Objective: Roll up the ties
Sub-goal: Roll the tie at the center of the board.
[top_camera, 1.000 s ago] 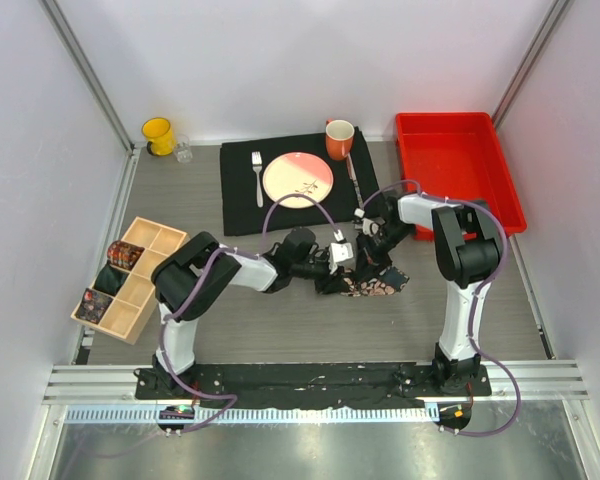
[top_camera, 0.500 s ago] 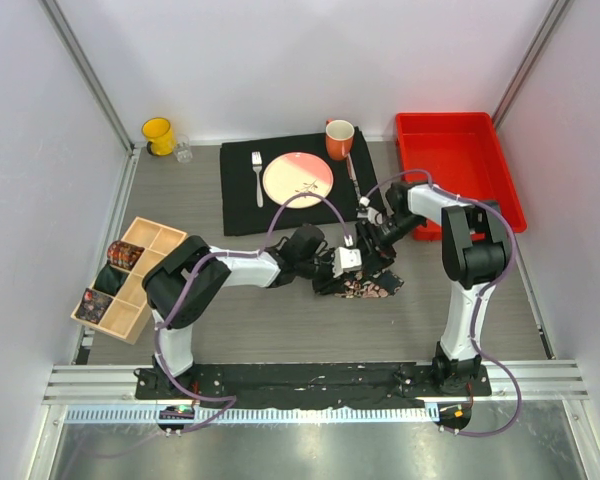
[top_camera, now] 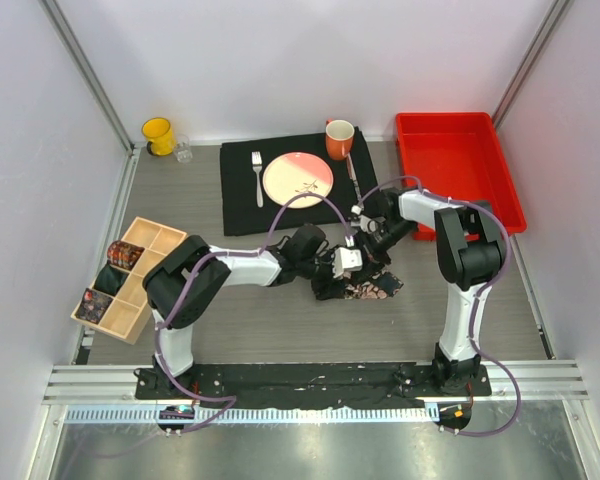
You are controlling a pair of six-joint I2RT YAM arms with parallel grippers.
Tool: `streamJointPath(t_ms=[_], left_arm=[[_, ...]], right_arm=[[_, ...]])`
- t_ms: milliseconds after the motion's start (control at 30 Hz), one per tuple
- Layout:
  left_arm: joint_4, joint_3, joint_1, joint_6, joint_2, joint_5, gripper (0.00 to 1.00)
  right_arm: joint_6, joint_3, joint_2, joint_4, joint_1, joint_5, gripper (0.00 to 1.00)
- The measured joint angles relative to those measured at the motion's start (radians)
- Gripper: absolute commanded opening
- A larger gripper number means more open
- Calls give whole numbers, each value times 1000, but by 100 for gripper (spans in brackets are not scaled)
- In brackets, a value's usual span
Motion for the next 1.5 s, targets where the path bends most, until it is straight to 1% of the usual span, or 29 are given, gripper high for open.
streamJointPath(t_ms=[133, 300, 467, 700, 767, 800, 833, 867, 933, 967, 1000, 1033, 1067, 1100, 1167, 1200, 1267, 1300, 1400, 1500], left_arm=[[-3, -1, 12, -35, -1, 13, 73], [5, -2, 22, -80, -8, 48, 84], [62, -2, 24, -115, -9, 107, 85], [206, 10, 19, -156, 31, 175, 84], [237, 18, 14, -161, 57, 180, 80], [247, 21, 11, -166, 69, 181, 72], [250, 24, 8, -168, 79, 182, 67], [247, 30, 5, -166, 89, 183, 57], [235, 39, -1, -164, 98, 183, 47], [225, 39, -2, -154, 98, 181, 41], [217, 40, -5, -146, 98, 175, 39], [210, 41, -5, -140, 98, 172, 36], [196, 41, -6, -125, 95, 167, 31], [188, 41, -6, -118, 92, 161, 29], [163, 37, -6, -98, 77, 142, 26], [150, 31, -5, -92, 67, 133, 24], [133, 13, -5, -83, 47, 116, 22], [126, 4, -5, -77, 38, 111, 22], [110, -6, -5, -70, 24, 99, 22], [105, -6, -5, -66, 24, 92, 22]], right_arm=[[-4, -15, 10, -21, -22, 63, 1], [-1, -15, 27, -42, -40, 208, 1], [16, 2, 40, -60, -35, 247, 1], [24, 20, 60, -80, -35, 243, 1], [24, 23, 61, -83, -34, 243, 1], [24, 24, 62, -85, -33, 243, 1], [23, 27, 64, -87, -32, 243, 1], [23, 27, 65, -88, -32, 243, 1], [23, 28, 65, -88, -32, 240, 2], [23, 29, 65, -89, -31, 239, 6], [20, 32, 65, -92, -31, 237, 9], [18, 34, 65, -95, -31, 237, 18], [15, 37, 65, -98, -33, 234, 22], [10, 40, 65, -100, -41, 227, 31], [-3, 44, 65, -100, -57, 218, 36], [-10, 45, 65, -98, -72, 208, 43], [-28, 45, 63, -94, -110, 184, 45], [-36, 44, 58, -94, -125, 170, 50], [-52, 43, 31, -93, -161, 108, 53], [-56, 41, 2, -89, -158, 21, 53]])
